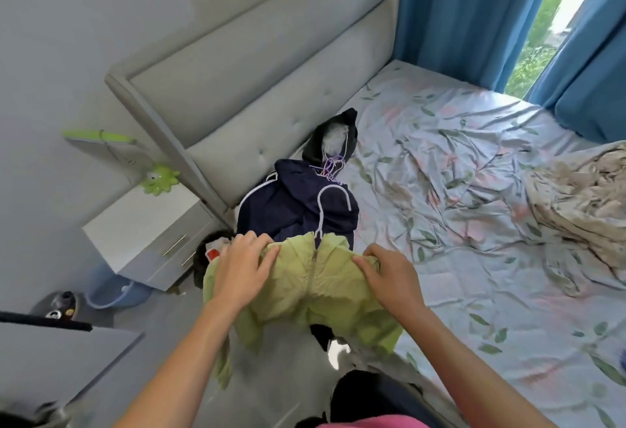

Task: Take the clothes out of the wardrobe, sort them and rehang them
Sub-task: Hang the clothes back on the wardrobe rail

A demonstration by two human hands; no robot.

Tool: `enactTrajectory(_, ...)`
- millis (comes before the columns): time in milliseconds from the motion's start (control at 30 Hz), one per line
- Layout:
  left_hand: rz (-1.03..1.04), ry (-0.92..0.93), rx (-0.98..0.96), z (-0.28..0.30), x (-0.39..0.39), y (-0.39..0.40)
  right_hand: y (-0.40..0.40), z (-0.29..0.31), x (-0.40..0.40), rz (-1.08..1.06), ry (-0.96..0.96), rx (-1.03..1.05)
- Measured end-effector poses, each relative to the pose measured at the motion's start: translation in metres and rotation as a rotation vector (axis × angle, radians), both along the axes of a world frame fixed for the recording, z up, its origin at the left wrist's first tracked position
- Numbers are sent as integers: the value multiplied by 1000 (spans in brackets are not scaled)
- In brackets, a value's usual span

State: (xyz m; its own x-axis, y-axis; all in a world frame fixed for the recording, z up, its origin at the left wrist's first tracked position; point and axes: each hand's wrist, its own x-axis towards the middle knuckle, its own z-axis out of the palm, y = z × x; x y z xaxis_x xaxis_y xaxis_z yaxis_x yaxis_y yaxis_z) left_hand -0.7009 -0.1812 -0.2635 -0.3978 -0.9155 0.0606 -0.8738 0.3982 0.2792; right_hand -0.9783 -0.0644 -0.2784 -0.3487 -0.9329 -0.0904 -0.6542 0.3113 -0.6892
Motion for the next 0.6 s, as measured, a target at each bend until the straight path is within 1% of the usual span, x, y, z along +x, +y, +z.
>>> enactTrajectory(133,-14,-44,11,2,6,-71,-65,-1,9,-32,-56,62)
enactTrajectory(333,-36,-90,-25,-18,-7,-178,-156,-20,8,-87,-34,87)
enactTrajectory(467,-114,-115,-9,-58,-32,-270,-222,-55,3,-195,-44,133)
enactTrajectory(600,-256,-149,85,-119,-63,-370,-296,-111,-7,-295,-6,205)
